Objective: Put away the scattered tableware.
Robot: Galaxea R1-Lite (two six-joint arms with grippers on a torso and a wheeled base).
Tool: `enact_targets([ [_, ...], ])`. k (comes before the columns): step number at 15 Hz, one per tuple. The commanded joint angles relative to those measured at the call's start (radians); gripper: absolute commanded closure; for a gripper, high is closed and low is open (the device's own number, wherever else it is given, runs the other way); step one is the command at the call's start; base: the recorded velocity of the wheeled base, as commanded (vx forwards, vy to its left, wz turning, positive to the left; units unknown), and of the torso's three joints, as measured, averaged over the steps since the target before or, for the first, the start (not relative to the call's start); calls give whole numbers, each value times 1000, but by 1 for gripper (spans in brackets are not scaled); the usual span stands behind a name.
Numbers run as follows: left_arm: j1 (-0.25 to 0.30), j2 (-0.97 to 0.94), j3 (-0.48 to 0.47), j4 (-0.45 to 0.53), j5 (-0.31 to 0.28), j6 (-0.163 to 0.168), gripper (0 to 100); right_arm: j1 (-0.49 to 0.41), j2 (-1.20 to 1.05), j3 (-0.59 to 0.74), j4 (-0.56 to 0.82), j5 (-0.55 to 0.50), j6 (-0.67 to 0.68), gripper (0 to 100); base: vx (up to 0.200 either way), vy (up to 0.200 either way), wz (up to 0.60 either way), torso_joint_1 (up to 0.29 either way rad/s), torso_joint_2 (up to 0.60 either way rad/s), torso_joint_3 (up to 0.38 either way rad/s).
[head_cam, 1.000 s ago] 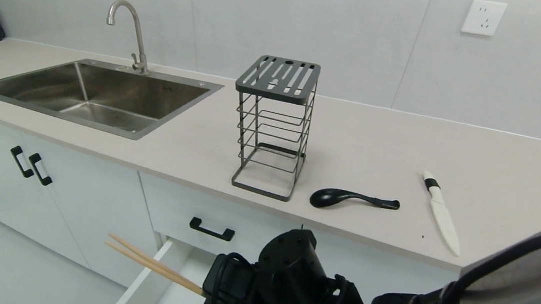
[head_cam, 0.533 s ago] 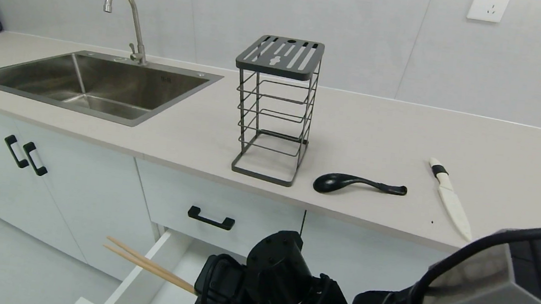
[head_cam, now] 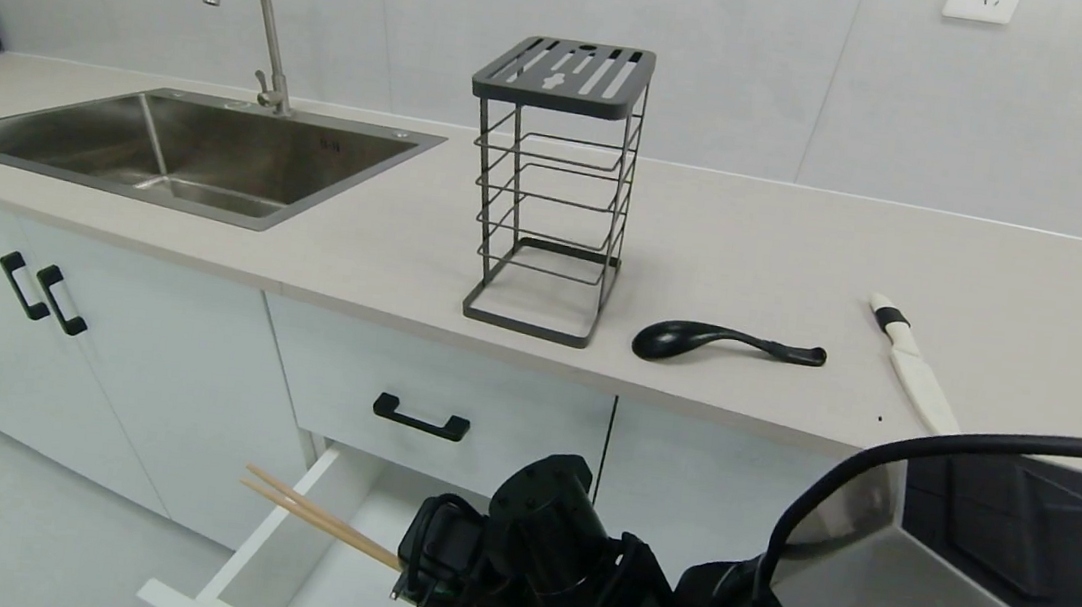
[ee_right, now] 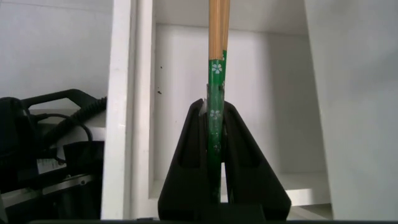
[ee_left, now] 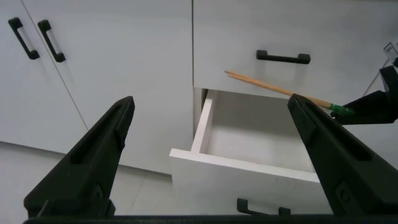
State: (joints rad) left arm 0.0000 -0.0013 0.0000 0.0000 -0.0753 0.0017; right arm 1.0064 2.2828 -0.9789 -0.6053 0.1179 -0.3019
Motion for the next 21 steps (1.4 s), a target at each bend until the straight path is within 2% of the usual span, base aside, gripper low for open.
enact_targets([
  [1, 0, 1, 0, 0, 0, 0, 0, -8, 26, -4, -1, 0, 0, 100, 0, 0, 0, -232, 437, 198],
  [14, 0, 1, 0, 0, 0, 0, 0, -40, 136, -84, 2, -3, 0, 100, 0, 0, 0, -25, 42, 19],
  [18, 0, 1, 0, 0, 0, 0, 0, -49, 204, -115, 4, -73, 0, 100, 0, 0, 0, 0, 0, 0],
  [21, 0, 1, 0, 0, 0, 0, 0, -55, 241, -161, 6, -86, 1, 100, 0, 0, 0, 0, 0, 0],
])
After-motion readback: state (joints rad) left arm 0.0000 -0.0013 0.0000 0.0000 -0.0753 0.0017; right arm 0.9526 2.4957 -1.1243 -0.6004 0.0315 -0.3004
